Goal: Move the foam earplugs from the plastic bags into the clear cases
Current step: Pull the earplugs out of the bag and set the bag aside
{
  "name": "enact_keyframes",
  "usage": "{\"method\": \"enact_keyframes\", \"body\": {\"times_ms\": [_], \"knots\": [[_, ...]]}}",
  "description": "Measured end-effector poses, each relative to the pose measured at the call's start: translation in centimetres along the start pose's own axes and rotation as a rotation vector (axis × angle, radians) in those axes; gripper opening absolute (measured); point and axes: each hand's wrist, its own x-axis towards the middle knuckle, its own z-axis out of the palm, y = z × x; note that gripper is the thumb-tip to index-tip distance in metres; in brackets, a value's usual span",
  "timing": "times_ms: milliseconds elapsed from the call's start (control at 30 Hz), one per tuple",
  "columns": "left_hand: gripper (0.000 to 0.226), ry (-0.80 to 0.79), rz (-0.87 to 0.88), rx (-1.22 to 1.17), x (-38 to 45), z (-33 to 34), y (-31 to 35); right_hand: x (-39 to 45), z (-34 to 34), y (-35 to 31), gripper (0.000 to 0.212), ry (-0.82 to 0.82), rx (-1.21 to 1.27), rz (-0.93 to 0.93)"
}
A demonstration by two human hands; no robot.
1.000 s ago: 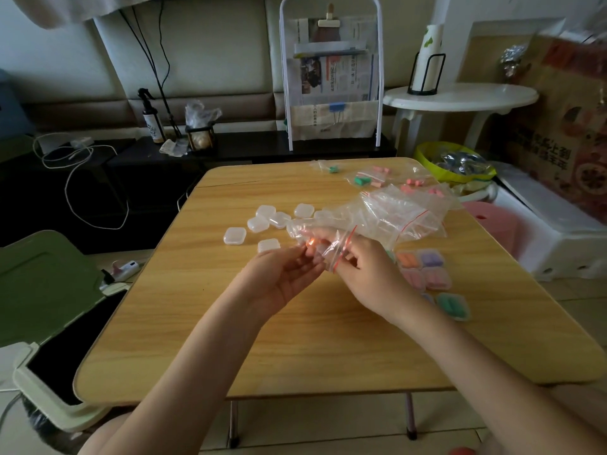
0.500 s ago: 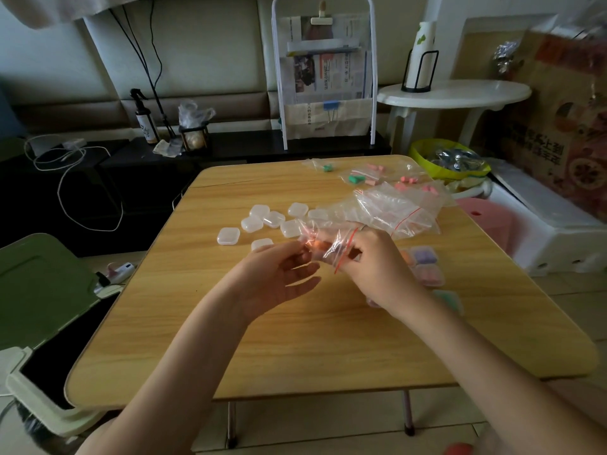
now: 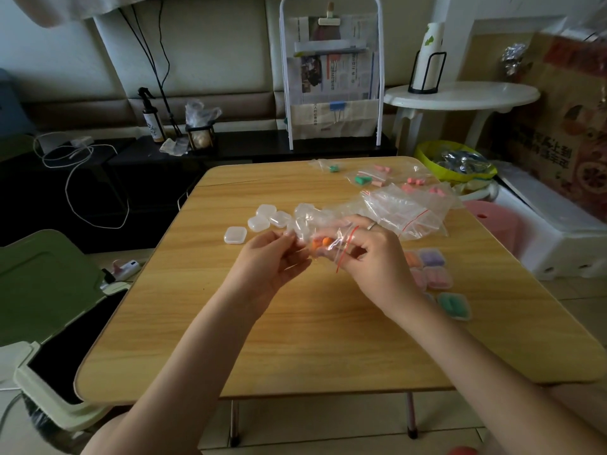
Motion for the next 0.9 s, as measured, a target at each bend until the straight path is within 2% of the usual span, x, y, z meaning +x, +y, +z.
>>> {"method": "enact_keyframes", "body": {"times_ms": [167, 300, 400, 533, 633, 733, 900], "knots": [[0.013, -0.067, -0.057, -0.056, -0.3, 0.4, 0.0, 0.0, -0.2, 0.1, 0.014, -0.059, 0.042, 0.114], [0.015, -0.068, -0.126, -0.26, -0.1, 0.3, 0.3, 0.0, -0.2, -0.3, 0.01, 0.016, 0.112, 0.119], [0.019, 0.045, -0.114, -0.305, 0.4, 0.1, 0.3, 0.0, -0.8, -1.3, 0.009, 0.023, 0.303, 0.272], [0.023, 0.149, -0.075, -0.323, 1.0, 0.2, 0.2, 0.7, -2.1, -1.3, 0.011, 0.25, 0.771, 0.629], [0.02, 0.161, -0.064, -0.369, 1.2, 0.5, 0.1, 1.4, -3.0, -0.5, 0.013, 0.382, 1.026, 0.789], [0.014, 0.112, -0.068, -0.403, 1.2, 1.3, -0.1, 1.8, -3.6, 0.2, 0.027, 0.289, 0.92, 0.852], [0.008, 0.053, -0.021, -0.318, 1.3, 2.6, -1.0, 2.2, -3.3, 1.0, 0.028, 0.109, 0.377, 0.866]]}}
